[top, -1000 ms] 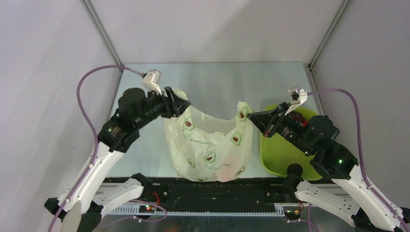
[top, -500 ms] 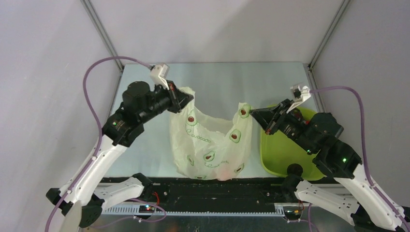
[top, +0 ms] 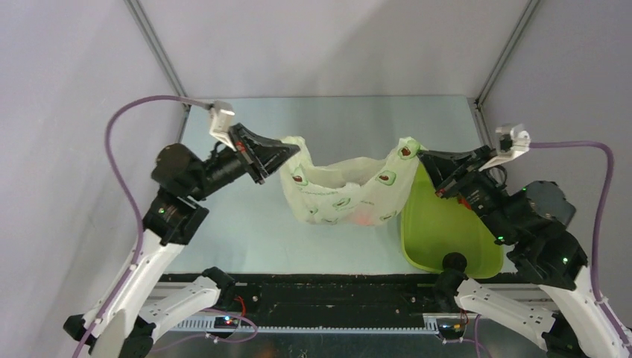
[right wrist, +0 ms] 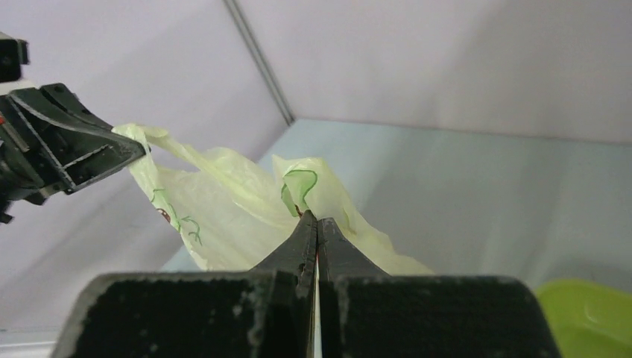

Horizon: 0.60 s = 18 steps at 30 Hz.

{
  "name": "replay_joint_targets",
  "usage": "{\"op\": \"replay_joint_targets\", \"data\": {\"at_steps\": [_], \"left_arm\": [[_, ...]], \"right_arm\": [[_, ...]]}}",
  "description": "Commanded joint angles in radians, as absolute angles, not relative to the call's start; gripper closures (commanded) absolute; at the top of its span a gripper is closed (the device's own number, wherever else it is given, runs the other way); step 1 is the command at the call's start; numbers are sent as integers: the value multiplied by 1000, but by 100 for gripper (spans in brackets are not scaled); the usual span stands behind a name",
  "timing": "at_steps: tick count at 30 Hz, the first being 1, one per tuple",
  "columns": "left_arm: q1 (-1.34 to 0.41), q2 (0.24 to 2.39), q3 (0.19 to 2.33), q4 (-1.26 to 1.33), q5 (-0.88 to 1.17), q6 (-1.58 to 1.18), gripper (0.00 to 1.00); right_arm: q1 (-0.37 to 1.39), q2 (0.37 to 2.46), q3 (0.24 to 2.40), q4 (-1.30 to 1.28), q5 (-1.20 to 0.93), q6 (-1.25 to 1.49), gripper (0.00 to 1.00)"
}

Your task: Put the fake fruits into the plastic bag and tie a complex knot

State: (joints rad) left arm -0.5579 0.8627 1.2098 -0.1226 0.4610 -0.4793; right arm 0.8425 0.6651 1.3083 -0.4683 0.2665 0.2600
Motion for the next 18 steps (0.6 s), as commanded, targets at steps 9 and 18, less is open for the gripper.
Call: {"op": "replay_joint_targets", "data": {"at_steps": [9,18], "left_arm": [[-516,828,999,-62,650,-304,100],[-517,745,963,-48,634,-310,100]], "right_arm": [[838,586,1157,-563,419,291,87],[838,476,1189,-515,346,212,3]]}}
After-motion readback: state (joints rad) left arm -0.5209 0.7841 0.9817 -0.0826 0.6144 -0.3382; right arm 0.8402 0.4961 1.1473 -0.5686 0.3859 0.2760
